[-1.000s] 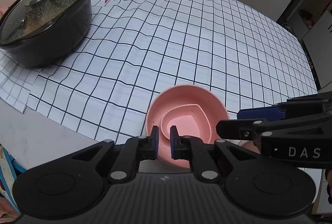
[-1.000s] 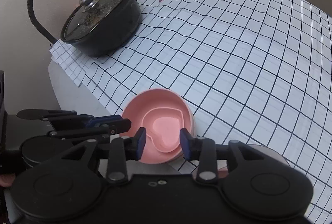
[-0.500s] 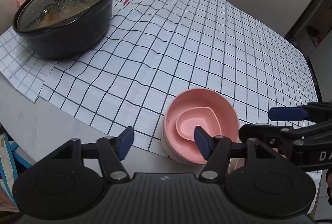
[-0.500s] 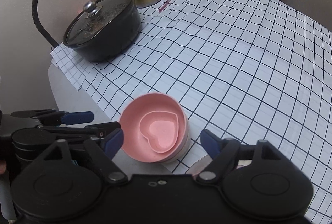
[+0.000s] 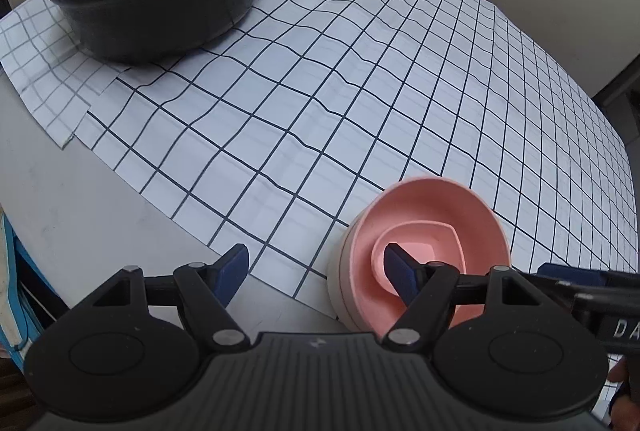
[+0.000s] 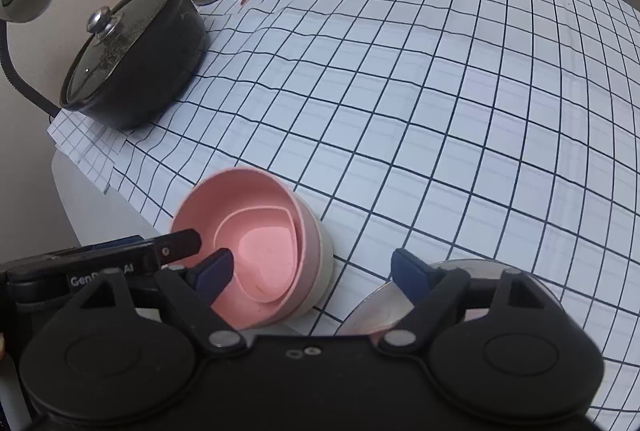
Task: Organize plates and bowls
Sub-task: 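Grasp the rim of the nested bowl stack with both grippers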
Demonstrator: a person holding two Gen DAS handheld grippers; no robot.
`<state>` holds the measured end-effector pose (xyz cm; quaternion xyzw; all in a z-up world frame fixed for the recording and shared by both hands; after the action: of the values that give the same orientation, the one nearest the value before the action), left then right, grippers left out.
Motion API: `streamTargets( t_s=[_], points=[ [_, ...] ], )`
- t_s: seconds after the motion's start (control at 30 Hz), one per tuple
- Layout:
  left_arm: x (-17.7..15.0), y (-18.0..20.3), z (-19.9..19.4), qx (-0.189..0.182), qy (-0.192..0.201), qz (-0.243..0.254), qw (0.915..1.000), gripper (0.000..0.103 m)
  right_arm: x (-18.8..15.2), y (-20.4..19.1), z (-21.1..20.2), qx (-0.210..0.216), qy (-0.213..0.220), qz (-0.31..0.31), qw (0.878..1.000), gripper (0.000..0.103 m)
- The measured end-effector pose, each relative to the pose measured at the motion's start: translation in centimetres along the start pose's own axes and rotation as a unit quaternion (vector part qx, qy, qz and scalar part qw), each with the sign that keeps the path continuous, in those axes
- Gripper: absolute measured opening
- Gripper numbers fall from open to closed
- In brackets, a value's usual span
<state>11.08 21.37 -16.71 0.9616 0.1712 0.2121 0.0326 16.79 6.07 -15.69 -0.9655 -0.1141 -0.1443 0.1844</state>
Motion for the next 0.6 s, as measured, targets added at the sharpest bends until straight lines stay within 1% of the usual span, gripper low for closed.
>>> streamTargets(
  t_s=[0.17,0.23,0.27,0.37,0.43,0.53,0.6],
  points=[
    [0.1,0.8,1.1,-0.001,-0.003,0.004,1.0,0.074,-0.3,-0.2,1.1,-0.003,-0.011,-0.007,1.0,0.076],
    [0.1,0.9,1.5,0.006,-0.006,0.006,1.0,0.074,-0.4,-0.4,1.5,-0.003,-0.014,-0.008,1.0,0.071],
    [0.1,0.9,1.6,0.007,-0.006,0.006,0.9999,0.073,-0.4,-0.4,1.6,-0.004,-0.015,-0.008,1.0,0.07],
    [0.1,0.8,2.2,-0.003,-0.012,-0.004,0.9999,0.073,-0.3,-0.3,2.1,-0.002,-0.018,-0.009,1.0,0.064],
    [0.1,0.8,2.5,-0.008,-0.015,-0.011,0.9998,0.073,-0.3,-0.2,2.3,0.0,-0.02,-0.008,1.0,0.058],
    [0.0,0.9,2.9,-0.014,-0.018,-0.015,0.9996,0.066,-0.4,-0.2,2.7,-0.001,-0.022,-0.009,1.0,0.053],
    [-0.1,1.1,3.1,-0.02,-0.023,-0.017,0.9994,0.059,-0.5,-0.2,2.9,0.0,-0.026,-0.009,1.0,0.048]
  ],
)
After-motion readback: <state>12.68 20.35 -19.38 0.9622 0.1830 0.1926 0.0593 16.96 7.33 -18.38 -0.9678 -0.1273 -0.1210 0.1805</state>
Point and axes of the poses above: each gripper's, at about its wrist camera, not at the fingertips, and z roughly the way its jaws point, y to its right, x to its top, the point moved 8 cm from there along z, roughly the way its jaws point, and after that the axes turned 6 degrees about z, right-handed, at the moved point
